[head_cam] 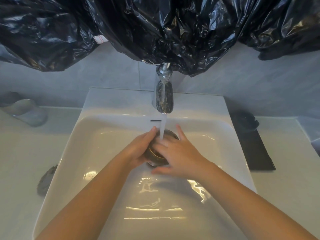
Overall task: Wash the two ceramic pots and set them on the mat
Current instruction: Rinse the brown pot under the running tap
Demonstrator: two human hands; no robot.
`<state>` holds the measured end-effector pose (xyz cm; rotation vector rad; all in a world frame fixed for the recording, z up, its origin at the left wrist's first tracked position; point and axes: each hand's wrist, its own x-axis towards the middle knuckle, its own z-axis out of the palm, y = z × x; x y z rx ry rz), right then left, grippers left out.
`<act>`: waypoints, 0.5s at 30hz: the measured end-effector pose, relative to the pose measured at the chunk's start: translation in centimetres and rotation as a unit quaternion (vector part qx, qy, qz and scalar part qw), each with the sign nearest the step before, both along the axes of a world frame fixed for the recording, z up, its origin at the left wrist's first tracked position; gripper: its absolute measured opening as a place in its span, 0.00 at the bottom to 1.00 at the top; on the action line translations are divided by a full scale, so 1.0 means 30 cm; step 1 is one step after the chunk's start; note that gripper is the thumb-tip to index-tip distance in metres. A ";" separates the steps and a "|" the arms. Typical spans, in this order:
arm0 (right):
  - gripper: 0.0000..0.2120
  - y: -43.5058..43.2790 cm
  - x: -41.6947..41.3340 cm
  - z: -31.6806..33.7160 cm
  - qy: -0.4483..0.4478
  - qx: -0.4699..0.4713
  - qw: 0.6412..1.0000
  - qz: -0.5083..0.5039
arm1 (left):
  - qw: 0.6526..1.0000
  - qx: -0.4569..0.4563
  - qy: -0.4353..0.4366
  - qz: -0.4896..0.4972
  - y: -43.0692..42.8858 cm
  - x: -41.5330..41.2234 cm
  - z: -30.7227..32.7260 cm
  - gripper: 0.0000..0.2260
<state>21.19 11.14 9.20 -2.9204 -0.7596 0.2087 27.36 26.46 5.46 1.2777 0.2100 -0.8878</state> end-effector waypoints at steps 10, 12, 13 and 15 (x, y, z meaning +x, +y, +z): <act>0.25 0.008 0.003 -0.006 0.017 0.018 1.000 -0.012 | 1.000 0.013 -0.008 0.003 0.015 0.012 0.014 0.22; 0.28 0.008 -0.004 -0.009 0.014 0.017 1.000 -0.004 | 1.000 0.009 -0.009 -0.004 0.017 0.014 0.015 0.22; 0.29 0.008 -0.005 -0.008 0.004 0.013 1.000 -0.012 | 1.000 0.007 -0.006 -0.001 0.018 0.015 0.017 0.22; 0.25 0.017 -0.002 -0.005 0.001 0.024 1.000 -0.016 | 1.000 0.009 -0.005 0.004 0.021 0.016 0.019 0.22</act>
